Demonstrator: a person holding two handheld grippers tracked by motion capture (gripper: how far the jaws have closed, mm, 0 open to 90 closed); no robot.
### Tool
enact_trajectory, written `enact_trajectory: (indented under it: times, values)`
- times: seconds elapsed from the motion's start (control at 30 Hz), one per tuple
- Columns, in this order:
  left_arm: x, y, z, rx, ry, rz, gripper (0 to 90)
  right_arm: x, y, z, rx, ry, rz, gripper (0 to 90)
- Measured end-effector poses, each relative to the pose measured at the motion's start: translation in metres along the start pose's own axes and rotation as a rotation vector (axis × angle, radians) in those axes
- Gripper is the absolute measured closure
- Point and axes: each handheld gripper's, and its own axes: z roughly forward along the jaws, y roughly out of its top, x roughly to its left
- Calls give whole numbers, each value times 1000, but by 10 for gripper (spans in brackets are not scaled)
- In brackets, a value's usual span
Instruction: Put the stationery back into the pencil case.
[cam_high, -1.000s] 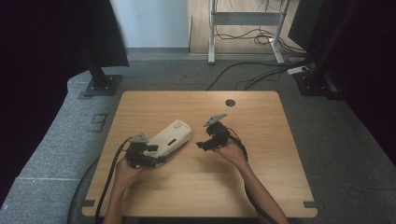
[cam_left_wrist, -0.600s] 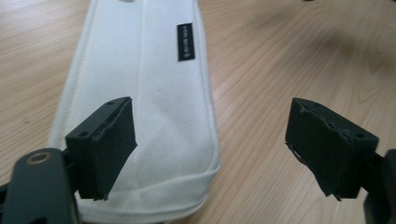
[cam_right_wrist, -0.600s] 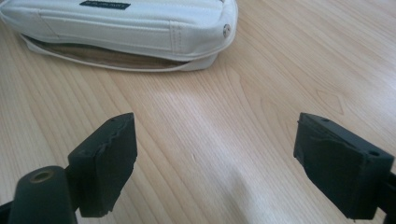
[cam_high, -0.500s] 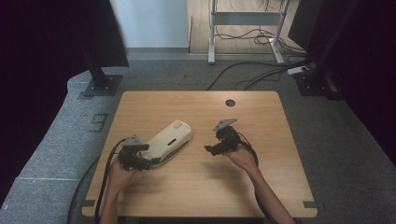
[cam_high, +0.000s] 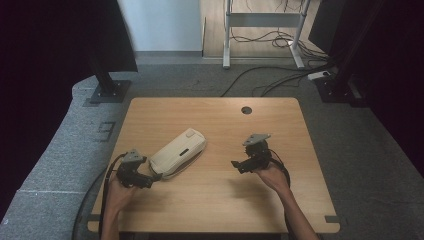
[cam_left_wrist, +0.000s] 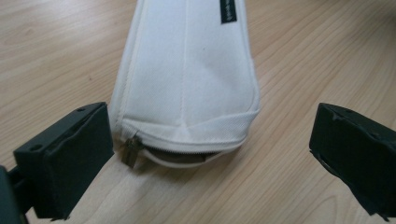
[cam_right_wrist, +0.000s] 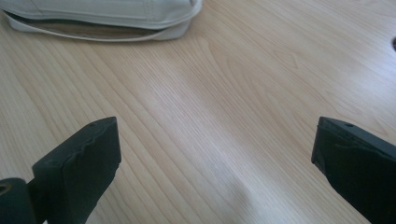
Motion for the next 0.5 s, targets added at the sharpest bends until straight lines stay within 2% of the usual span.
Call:
enact_trajectory:
  times: [0.17, 0.27, 0.5]
  values:
    - [2, -9, -1, 9, 24, -4, 0, -4, -12, -8, 3, -31, 10, 10]
    - [4, -15, -2, 1, 16, -17, 0, -6, -21, -13, 2, -40, 27, 10]
    - [9, -32, 0, 24, 36, -42, 0, -9, -40, -22, -3, -70, 57, 10]
